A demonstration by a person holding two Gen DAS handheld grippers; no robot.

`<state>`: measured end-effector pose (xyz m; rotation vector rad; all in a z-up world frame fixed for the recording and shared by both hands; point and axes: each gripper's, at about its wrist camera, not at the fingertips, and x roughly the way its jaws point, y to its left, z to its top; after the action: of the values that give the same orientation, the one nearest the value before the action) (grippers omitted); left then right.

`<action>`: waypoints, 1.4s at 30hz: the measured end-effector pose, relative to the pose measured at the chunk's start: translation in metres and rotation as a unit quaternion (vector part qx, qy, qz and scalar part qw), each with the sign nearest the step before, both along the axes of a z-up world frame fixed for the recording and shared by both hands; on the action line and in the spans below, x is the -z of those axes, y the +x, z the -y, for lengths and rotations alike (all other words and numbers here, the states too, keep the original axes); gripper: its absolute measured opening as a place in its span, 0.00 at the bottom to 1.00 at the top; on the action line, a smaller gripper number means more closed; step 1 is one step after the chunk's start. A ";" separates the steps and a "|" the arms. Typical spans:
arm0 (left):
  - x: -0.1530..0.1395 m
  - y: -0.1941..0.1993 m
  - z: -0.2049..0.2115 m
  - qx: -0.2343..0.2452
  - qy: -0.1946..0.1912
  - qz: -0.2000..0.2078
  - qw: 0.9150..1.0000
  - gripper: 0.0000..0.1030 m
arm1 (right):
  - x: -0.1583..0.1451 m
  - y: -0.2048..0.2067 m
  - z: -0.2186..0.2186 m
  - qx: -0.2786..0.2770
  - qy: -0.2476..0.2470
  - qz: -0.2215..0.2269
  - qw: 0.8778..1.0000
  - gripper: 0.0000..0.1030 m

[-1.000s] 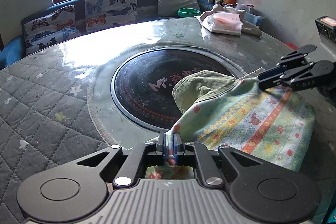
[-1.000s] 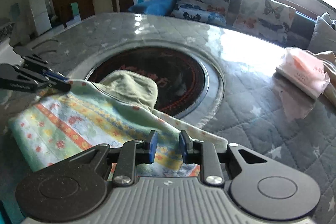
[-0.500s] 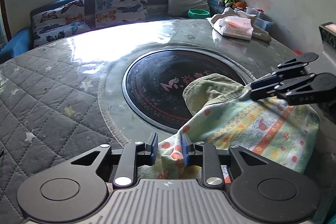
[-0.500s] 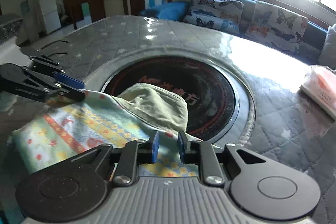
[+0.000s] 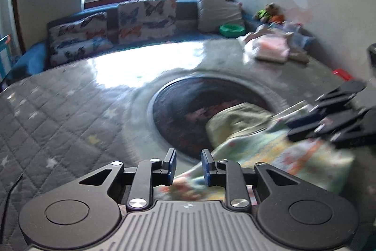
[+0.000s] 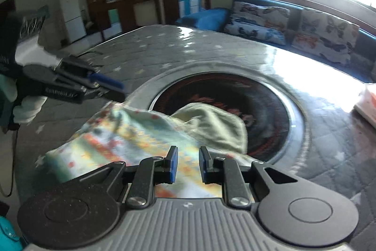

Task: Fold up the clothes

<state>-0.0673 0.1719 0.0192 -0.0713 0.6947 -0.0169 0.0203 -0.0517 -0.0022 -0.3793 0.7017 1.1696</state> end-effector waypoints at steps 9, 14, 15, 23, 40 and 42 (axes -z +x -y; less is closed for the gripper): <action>0.013 0.008 0.038 0.035 -0.056 -0.001 0.998 0.22 | 0.007 -0.031 0.003 -0.027 -0.006 -0.005 1.000 0.17; 0.029 0.010 0.037 0.024 -0.056 -0.023 0.998 0.22 | 0.005 -0.050 0.013 -0.041 -0.004 -0.001 0.999 0.17; 0.032 0.010 0.037 0.022 -0.054 -0.027 0.998 0.22 | 0.005 -0.053 0.015 -0.043 -0.003 -0.003 0.999 0.17; 0.015 -0.012 0.050 0.021 -0.045 -0.002 0.999 0.22 | 0.004 -0.073 0.033 -0.050 0.004 -0.005 0.999 0.18; 0.032 -0.054 0.062 0.011 -0.058 -0.015 0.998 0.23 | 0.014 -0.060 0.073 0.030 0.004 -0.027 0.999 0.18; 0.033 -0.056 0.060 0.007 -0.059 -0.014 0.998 0.23 | 0.013 -0.057 0.081 0.044 0.004 -0.027 0.999 0.18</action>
<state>-0.1238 0.1117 -0.0136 -0.1798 0.7214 -0.0700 -0.0366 -0.1328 -0.0152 -0.3077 0.7527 1.1024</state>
